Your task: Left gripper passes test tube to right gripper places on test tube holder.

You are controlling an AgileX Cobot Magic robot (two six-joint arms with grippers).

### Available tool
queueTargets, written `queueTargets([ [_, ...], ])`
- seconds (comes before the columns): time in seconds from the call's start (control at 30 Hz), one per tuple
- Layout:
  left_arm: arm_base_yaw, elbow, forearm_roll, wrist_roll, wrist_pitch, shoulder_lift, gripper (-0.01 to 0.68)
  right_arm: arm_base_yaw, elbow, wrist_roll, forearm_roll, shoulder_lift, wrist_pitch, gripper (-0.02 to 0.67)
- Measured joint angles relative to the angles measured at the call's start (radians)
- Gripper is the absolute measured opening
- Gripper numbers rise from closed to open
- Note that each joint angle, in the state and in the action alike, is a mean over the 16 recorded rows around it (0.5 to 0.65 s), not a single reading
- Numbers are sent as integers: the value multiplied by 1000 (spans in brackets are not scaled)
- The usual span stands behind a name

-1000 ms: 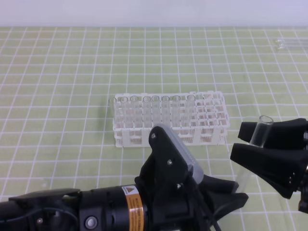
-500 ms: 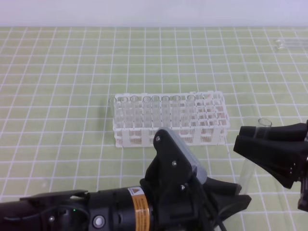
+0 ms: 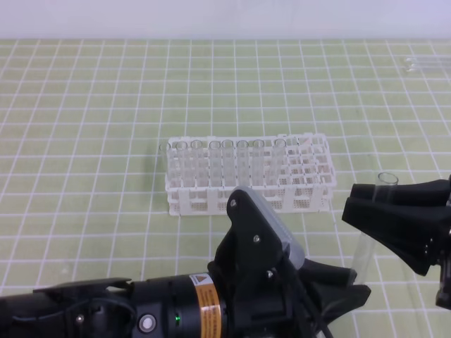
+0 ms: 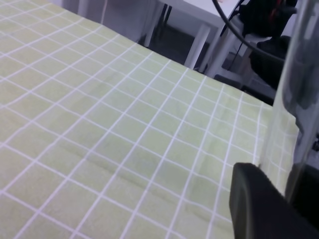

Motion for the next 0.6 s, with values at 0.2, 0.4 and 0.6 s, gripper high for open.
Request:
queueTargets([
  [0.2,0,0,0,3,23,-1,26,0,0,0,-4,0,-3,122],
  [0.4,0,-1,1,5,40,0,39,0,0,0,-7,0,-6,122],
  [0.6,0,-1,1,-5,46,0,138,0,0,0,-5,0,-3,120],
])
